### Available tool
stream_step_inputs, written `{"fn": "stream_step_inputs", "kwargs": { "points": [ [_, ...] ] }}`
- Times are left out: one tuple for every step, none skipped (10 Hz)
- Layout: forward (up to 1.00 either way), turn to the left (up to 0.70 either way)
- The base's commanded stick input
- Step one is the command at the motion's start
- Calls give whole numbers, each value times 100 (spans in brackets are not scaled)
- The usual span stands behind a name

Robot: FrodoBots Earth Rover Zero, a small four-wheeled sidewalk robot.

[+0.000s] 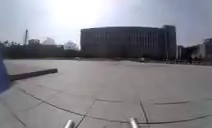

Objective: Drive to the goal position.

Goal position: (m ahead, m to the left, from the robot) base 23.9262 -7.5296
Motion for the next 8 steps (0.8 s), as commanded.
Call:
{"fn": "stream_step_inputs", "kwargs": {
  "points": [
    [100, 0],
    [100, 0],
    [100, 0],
    [100, 0],
    [100, -15],
    [100, -27],
    [100, -27],
    [100, -25]
  ]
}}
